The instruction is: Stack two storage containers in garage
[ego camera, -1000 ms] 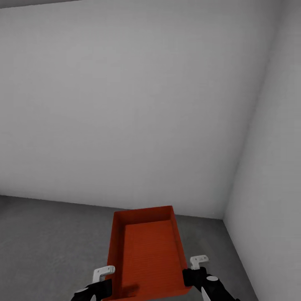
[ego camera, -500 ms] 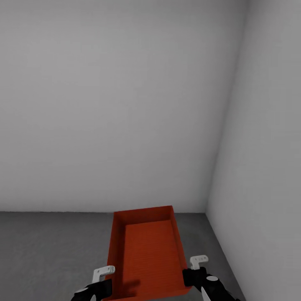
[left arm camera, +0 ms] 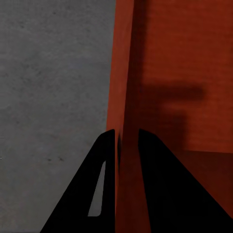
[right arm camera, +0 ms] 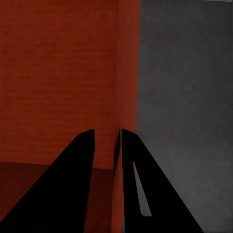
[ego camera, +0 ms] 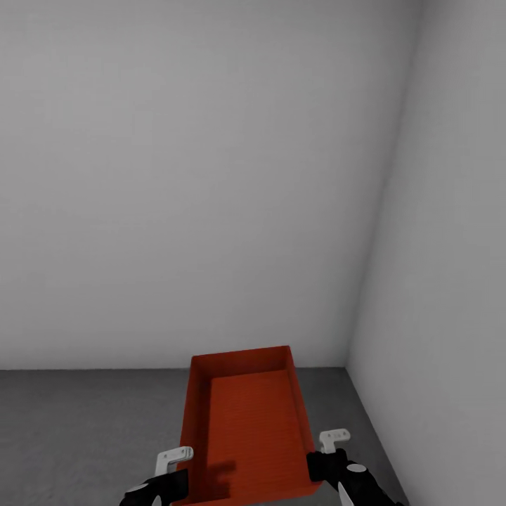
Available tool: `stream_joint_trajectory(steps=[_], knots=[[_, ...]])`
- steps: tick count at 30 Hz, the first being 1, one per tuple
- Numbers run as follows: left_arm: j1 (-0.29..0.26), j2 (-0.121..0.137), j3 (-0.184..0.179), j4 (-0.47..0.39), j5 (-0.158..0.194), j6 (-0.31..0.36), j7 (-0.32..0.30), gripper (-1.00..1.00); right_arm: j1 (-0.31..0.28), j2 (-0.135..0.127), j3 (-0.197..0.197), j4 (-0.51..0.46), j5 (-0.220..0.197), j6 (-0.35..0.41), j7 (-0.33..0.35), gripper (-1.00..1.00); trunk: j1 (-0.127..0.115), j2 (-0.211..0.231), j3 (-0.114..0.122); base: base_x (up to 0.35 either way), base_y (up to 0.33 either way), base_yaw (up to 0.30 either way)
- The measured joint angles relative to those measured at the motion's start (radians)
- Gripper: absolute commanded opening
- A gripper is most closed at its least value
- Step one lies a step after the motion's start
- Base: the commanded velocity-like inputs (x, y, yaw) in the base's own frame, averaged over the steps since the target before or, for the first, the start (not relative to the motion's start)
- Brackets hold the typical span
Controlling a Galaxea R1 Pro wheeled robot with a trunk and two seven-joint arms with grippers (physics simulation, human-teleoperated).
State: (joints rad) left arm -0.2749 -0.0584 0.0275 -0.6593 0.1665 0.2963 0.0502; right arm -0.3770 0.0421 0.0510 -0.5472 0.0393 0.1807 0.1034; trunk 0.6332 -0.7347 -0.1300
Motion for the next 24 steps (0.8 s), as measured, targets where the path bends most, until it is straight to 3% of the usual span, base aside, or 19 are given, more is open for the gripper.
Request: stream_joint_trajectory(steps=[8,24], knots=[[0.000,0.000,0.000,0.000,0.000,0.000,0.000,-1.00,0.000,0.000,0.000,0.000,-0.001,0.000,0.000,-1.00,0.000,0.000,0.000,0.292,0.000,0.091],[0.000,-0.001,0.000,0.000,0.000,-0.002,0.000,-1.00,0.000,0.000,-0.001,0.000,0.001,-0.001,0.001,-1.00,0.001,0.000,0.000,0.015,0.000,0.001]])
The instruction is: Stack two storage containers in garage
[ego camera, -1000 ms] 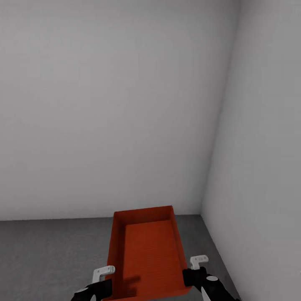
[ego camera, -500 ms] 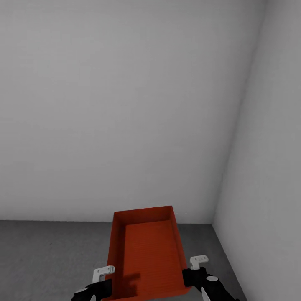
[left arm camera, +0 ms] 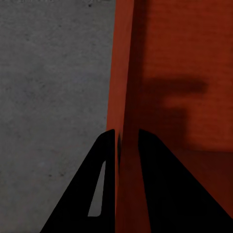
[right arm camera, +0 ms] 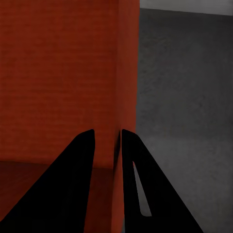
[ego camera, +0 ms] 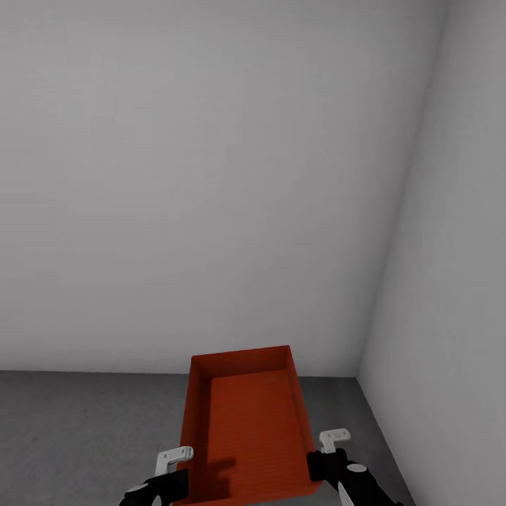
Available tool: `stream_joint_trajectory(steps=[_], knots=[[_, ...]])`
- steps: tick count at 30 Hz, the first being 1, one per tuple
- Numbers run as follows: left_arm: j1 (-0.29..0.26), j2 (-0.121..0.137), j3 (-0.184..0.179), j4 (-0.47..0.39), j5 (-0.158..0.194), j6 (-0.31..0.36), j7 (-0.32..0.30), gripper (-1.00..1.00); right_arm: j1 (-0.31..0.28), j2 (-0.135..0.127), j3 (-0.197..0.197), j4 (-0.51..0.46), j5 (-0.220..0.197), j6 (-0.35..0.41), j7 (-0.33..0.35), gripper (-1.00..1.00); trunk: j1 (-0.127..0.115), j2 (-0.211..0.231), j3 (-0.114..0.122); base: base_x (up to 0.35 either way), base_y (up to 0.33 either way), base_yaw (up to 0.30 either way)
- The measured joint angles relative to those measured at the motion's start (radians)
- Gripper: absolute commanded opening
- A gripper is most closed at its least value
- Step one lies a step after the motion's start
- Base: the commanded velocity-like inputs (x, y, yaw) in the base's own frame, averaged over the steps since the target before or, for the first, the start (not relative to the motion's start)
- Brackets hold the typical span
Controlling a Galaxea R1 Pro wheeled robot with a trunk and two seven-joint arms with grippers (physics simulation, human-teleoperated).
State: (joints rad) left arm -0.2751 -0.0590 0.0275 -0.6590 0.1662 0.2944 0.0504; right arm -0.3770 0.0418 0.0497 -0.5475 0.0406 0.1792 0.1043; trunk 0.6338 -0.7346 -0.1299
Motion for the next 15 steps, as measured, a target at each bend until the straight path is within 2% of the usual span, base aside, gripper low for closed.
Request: stream_joint_trajectory(steps=[4,15], knots=[[0.000,0.000,-0.001,0.000,0.001,0.000,0.001,-1.00,0.000,0.000,0.000,0.000,0.000,0.000,0.000,-1.00,0.000,0.000,0.000,0.118,-0.031,0.000],[0.000,0.000,-0.002,0.001,0.002,0.001,0.001,-1.00,0.000,0.000,0.001,0.000,-0.001,0.002,0.000,-1.00,-0.001,0.000,0.000,0.282,-0.121,0.000]])
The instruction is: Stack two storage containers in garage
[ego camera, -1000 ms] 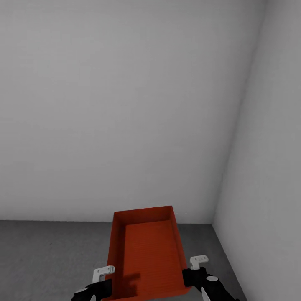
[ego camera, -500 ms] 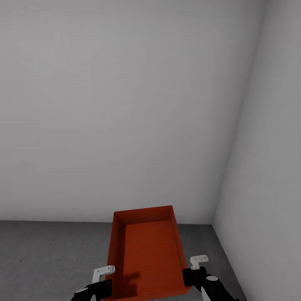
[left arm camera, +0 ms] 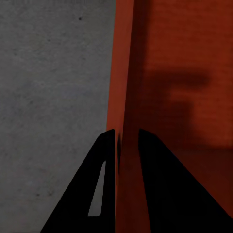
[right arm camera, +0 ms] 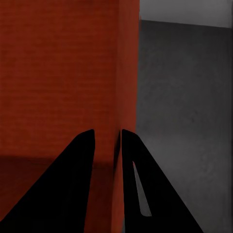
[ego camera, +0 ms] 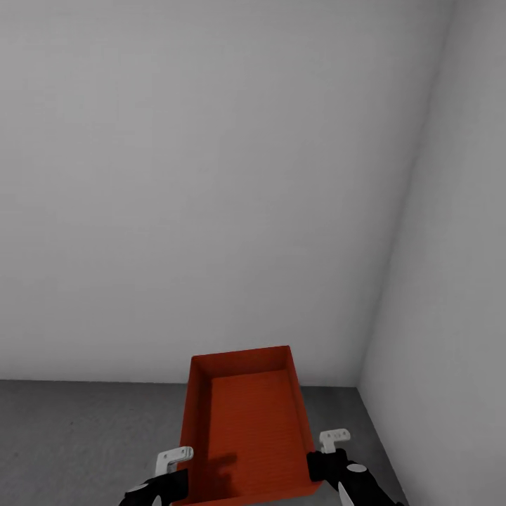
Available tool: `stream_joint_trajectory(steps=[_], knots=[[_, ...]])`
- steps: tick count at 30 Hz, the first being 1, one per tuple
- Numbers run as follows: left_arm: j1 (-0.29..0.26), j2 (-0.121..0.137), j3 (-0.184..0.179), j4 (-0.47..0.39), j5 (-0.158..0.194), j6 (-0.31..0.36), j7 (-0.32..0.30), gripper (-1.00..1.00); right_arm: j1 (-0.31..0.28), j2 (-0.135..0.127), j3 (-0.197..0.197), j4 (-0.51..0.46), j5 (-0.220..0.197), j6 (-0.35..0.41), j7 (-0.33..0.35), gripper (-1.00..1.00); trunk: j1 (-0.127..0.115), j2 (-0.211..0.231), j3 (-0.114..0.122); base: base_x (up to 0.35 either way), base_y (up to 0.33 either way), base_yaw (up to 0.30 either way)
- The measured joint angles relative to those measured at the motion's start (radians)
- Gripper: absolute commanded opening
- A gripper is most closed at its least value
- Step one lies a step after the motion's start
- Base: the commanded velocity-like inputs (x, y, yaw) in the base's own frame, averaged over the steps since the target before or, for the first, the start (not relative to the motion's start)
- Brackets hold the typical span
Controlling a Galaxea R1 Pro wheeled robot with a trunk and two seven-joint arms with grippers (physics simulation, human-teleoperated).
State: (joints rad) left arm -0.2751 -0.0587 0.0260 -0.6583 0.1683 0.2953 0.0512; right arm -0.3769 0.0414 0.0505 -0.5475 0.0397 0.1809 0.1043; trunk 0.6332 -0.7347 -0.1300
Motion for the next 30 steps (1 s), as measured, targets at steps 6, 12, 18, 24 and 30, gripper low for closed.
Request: stream_joint_trajectory(steps=[6,12,18,24,30], knots=[[0.000,0.001,0.000,0.001,0.001,0.000,0.000,-1.00,0.000,0.001,0.000,0.000,0.000,0.000,-0.001,-1.00,0.000,0.000,0.000,0.199,-0.016,0.000],[0.000,0.000,0.001,0.000,-0.001,0.000,0.000,-1.00,0.000,0.000,0.001,0.000,0.000,0.000,-0.001,-1.00,0.001,0.000,0.000,0.018,-0.001,0.000],[0.000,0.000,0.000,0.001,0.001,-0.002,0.000,-1.00,0.000,0.000,0.001,0.000,0.001,0.000,0.000,-1.00,0.001,0.000,0.000,0.001,0.000,-0.118],[0.000,0.001,0.000,0.001,0.001,-0.001,-0.001,-1.00,0.000,0.000,0.001,0.000,0.001,0.000,-0.001,-1.00,0.001,0.000,0.000,0.000,0.000,-0.196],[0.000,0.000,0.000,0.001,0.000,-0.001,0.000,-1.00,0.001,0.000,0.001,0.000,-0.001,0.000,-0.001,-1.00,0.001,0.000,0.000,0.000,0.000,-0.020]])
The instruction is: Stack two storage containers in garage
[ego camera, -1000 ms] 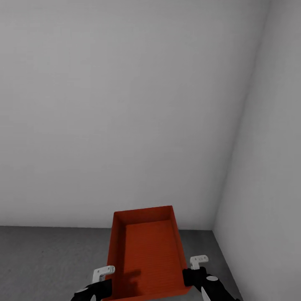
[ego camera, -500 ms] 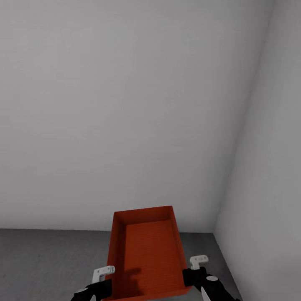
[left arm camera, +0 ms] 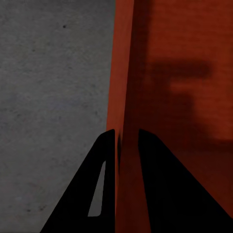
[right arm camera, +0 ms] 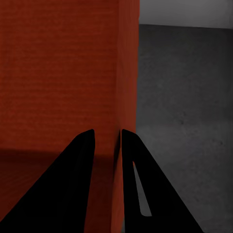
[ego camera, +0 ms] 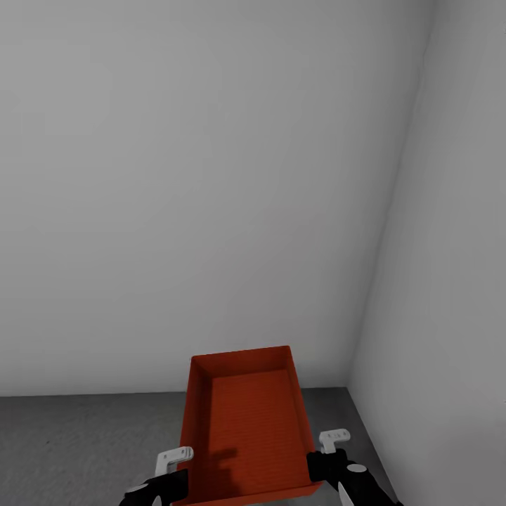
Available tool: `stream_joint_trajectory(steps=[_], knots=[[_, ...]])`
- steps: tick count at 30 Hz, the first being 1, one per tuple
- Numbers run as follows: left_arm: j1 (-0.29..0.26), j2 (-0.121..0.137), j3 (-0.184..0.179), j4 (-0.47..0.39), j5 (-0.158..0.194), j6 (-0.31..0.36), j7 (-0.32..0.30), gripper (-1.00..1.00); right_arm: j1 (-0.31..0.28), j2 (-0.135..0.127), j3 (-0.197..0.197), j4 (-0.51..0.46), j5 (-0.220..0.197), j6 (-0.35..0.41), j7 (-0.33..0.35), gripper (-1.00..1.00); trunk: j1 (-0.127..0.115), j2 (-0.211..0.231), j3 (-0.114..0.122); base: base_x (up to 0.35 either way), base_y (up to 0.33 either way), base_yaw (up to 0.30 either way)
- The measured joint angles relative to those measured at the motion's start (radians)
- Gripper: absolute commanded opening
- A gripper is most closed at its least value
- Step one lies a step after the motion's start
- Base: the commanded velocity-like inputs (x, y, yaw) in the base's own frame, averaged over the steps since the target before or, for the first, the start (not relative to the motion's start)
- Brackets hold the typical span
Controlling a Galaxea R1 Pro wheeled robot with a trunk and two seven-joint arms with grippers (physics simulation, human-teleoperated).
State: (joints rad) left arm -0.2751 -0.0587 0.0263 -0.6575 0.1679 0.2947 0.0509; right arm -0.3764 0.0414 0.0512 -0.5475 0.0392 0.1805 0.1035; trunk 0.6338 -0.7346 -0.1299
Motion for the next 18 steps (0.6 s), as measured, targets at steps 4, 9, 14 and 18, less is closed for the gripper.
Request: stream_joint_trajectory(steps=[4,9,14,18], knots=[[0.000,0.000,0.000,0.000,0.000,0.000,0.000,-1.00,0.000,0.000,-0.001,0.000,0.000,0.000,0.000,-1.00,0.000,0.000,0.000,0.000,0.000,-0.001],[0.000,0.000,0.000,0.000,0.000,0.000,0.000,-1.00,0.000,0.000,0.000,0.000,0.000,0.000,0.000,-1.00,0.000,0.000,0.000,0.000,0.000,0.000],[0.000,0.001,0.000,0.000,0.001,0.000,0.000,-1.00,0.000,0.001,0.000,0.000,0.001,0.000,0.000,-1.00,0.000,0.000,0.000,0.000,0.000,0.000],[0.000,0.001,0.000,0.000,0.001,-0.001,0.000,-1.00,-0.001,0.000,0.000,0.000,0.001,0.000,0.000,-1.00,0.000,0.000,0.000,0.000,0.000,0.000]])
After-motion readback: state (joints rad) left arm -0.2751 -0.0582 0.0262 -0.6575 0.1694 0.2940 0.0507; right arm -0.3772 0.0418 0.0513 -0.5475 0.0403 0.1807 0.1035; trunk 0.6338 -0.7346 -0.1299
